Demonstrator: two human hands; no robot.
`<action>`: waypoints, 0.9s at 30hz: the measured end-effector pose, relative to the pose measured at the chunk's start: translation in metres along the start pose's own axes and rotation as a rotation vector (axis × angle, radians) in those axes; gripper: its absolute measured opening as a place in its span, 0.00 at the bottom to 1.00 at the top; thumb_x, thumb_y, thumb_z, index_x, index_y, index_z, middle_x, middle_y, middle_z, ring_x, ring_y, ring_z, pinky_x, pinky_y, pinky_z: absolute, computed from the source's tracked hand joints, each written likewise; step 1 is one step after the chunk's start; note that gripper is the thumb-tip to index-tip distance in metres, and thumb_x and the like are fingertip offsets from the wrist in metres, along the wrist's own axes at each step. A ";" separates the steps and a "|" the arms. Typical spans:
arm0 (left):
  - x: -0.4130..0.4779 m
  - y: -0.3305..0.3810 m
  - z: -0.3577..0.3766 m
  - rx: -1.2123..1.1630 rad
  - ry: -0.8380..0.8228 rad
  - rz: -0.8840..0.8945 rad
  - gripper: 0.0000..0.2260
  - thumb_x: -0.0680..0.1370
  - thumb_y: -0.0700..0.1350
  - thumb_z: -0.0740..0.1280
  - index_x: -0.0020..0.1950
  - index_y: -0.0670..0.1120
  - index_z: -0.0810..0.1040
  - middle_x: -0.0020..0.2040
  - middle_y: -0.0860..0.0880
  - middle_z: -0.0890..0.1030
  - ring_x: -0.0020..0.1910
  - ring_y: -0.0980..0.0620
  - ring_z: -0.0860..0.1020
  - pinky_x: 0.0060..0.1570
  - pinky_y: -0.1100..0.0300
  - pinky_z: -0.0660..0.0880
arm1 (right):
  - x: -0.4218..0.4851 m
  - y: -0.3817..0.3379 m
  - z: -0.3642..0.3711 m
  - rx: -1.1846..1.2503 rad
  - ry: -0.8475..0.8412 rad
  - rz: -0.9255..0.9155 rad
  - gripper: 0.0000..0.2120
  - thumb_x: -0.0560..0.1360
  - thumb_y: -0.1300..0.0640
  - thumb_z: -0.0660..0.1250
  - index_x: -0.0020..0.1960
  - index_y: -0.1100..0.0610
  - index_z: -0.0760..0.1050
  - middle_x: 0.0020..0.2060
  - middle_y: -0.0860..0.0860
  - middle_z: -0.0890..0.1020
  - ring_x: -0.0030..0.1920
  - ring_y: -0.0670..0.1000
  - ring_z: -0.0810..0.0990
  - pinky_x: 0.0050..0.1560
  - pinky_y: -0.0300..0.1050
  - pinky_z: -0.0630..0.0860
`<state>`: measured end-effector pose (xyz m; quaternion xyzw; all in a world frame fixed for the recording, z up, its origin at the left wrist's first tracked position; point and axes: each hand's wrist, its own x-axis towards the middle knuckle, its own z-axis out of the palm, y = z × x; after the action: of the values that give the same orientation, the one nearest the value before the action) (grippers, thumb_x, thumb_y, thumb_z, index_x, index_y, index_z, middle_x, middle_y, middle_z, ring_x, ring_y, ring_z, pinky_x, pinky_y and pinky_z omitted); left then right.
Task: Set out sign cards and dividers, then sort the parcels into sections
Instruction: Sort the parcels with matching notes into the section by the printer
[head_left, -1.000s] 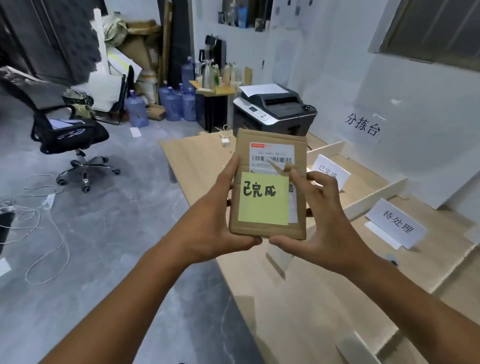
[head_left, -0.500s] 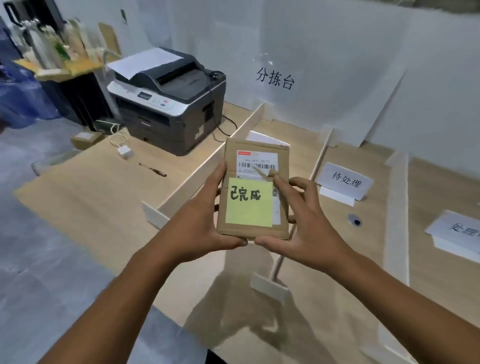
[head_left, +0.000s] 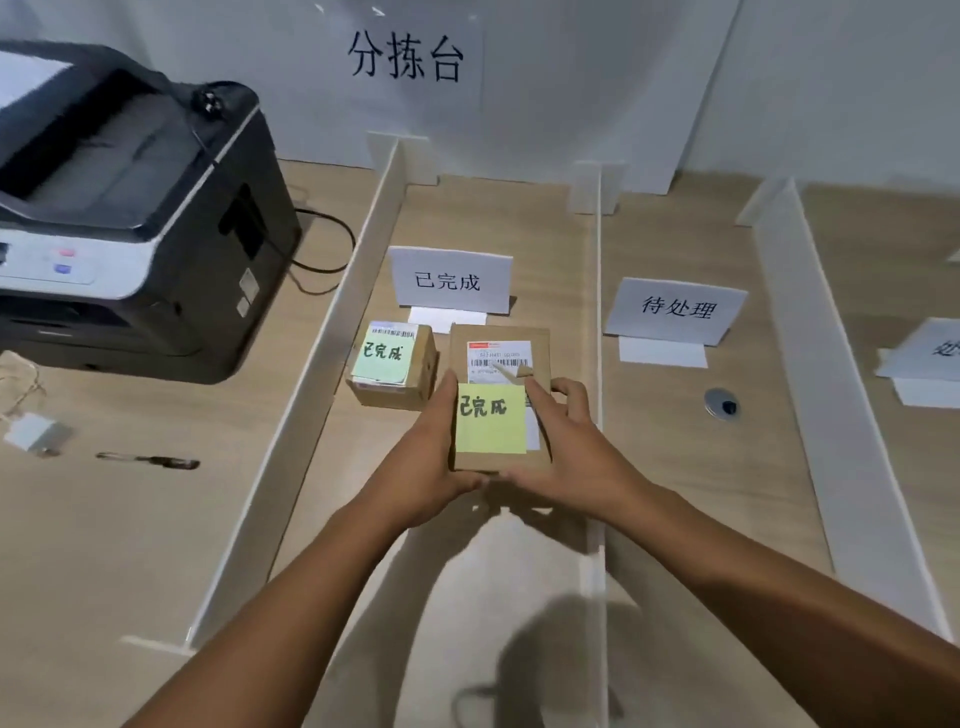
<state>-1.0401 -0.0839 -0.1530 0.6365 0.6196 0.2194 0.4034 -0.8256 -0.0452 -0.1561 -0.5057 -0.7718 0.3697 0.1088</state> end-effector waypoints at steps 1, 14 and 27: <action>0.012 -0.007 0.000 0.002 0.005 0.007 0.55 0.69 0.46 0.82 0.82 0.61 0.46 0.75 0.62 0.70 0.70 0.61 0.72 0.65 0.61 0.73 | 0.012 0.004 0.003 0.013 0.005 0.009 0.56 0.68 0.43 0.78 0.82 0.41 0.43 0.67 0.38 0.52 0.67 0.51 0.72 0.61 0.35 0.67; 0.056 -0.060 0.003 0.133 -0.028 -0.035 0.47 0.76 0.41 0.75 0.84 0.49 0.46 0.83 0.47 0.49 0.80 0.46 0.60 0.72 0.49 0.69 | 0.069 -0.006 0.036 0.047 -0.040 0.175 0.56 0.66 0.45 0.76 0.79 0.33 0.40 0.77 0.41 0.49 0.74 0.54 0.69 0.67 0.48 0.75; 0.020 0.104 -0.029 0.236 -0.183 0.437 0.55 0.64 0.77 0.70 0.83 0.59 0.51 0.84 0.58 0.46 0.83 0.46 0.41 0.78 0.42 0.50 | -0.114 -0.048 -0.097 -0.250 0.429 0.226 0.38 0.77 0.31 0.59 0.82 0.44 0.55 0.80 0.48 0.56 0.79 0.50 0.56 0.77 0.56 0.61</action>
<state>-0.9960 -0.0476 -0.0593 0.8151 0.4497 0.1689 0.3238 -0.7543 -0.1090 -0.0319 -0.6648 -0.7096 0.1655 0.1647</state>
